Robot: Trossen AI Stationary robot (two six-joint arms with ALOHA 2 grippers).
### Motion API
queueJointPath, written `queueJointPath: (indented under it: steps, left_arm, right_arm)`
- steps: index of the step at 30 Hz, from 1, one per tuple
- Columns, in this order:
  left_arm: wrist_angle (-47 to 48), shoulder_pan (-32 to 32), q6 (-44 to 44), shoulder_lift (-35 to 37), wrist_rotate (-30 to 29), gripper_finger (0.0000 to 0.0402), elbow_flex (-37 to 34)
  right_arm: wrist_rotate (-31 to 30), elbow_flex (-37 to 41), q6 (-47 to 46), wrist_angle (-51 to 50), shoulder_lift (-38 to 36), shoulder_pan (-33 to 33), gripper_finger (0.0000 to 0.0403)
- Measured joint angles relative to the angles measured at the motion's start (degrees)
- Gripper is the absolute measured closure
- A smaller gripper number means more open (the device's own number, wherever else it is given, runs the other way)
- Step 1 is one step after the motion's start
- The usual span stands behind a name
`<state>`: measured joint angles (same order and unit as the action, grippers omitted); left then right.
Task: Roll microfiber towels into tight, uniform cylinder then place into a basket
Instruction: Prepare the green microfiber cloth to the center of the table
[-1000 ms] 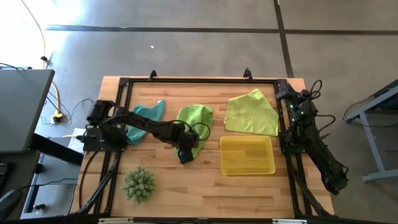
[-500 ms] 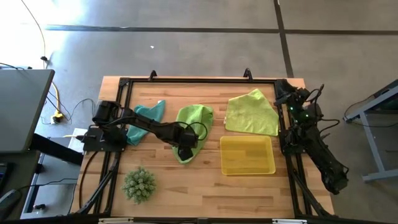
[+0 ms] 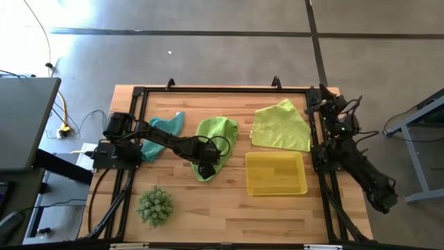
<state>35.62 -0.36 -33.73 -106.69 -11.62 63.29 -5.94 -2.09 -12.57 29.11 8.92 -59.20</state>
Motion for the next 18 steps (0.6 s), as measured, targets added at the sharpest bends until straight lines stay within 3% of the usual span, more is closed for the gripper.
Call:
queueJointPath:
  steps: [6, 13, 18]
  left_arm:
    - [-0.4, 0.0, 1.4, 0.0, 0.0, 0.0267, 0.0]
    - [-3.9, 0.1, 5.2, 0.0, -0.6, 0.0267, 0.0]
    - [-6.8, 0.1, 5.9, 0.0, -0.9, 0.0267, 0.0]
  right_arm:
    - [-4.1, 0.0, 0.0, 3.5, 4.4, 1.9, 0.0165]
    - [5.3, -0.2, 3.9, 17.6, 12.1, 5.0, 0.0165]
    - [9.9, -6.5, 4.7, 13.5, 19.1, 8.2, 0.0165]
